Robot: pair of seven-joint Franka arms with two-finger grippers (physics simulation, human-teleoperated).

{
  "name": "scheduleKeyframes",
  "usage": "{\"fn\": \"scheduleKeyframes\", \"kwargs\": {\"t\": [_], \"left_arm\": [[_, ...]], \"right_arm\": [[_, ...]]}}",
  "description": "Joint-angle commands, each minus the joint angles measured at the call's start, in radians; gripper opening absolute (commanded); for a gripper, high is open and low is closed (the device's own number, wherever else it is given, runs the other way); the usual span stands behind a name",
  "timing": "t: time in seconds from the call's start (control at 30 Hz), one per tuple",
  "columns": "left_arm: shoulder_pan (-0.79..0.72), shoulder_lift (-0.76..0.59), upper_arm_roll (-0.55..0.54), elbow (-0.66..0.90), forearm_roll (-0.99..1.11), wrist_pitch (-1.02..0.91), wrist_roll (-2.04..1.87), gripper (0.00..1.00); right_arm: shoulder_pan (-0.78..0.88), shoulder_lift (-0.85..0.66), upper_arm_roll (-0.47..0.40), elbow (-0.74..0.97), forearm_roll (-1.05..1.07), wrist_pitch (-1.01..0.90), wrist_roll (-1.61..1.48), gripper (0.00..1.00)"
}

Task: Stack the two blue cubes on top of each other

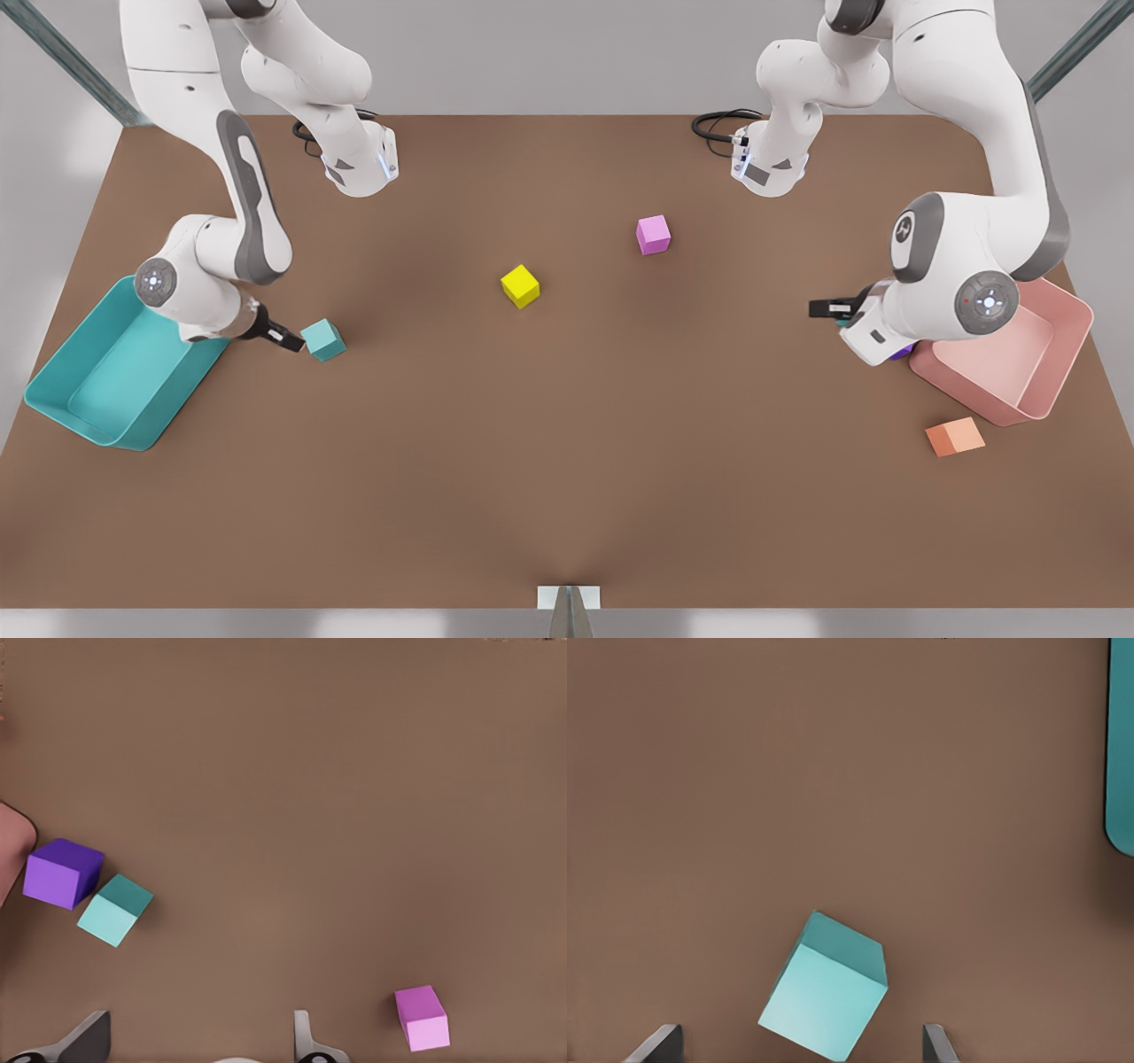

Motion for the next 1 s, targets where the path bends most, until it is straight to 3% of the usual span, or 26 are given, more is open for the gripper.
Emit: {"fn": "scheduleKeyframes", "kwargs": {"t": [0.0,0.13,0.37,0.53,0.97], "left_arm": [[0.000,-0.001,0.000,0.000,-0.001,0.004,0.010,1.00],[0.000,0.004,0.001,0.000,-0.001,0.004,0.010,1.00],[0.043,-0.009,0.003,0.011,-0.002,-0.029,0.013,1.00],[0.080,-0.007,-0.026,0.109,-0.042,-0.059,0.176,1.00],[0.111,0.005,-0.029,0.103,-0.060,-0.079,0.177,1.00]], "right_arm": [[0.006,-0.012,0.002,-0.046,0.077,0.288,0.248,1.00],[0.032,-0.012,0.006,-0.164,0.097,0.466,0.309,1.00],[0.038,-0.015,0.006,-0.206,0.097,0.402,0.318,1.00],[0.060,-0.003,0.005,-0.206,0.094,0.318,0.332,1.00],[0.068,0.058,0.006,-0.186,0.057,0.256,0.383,1.00]]}}
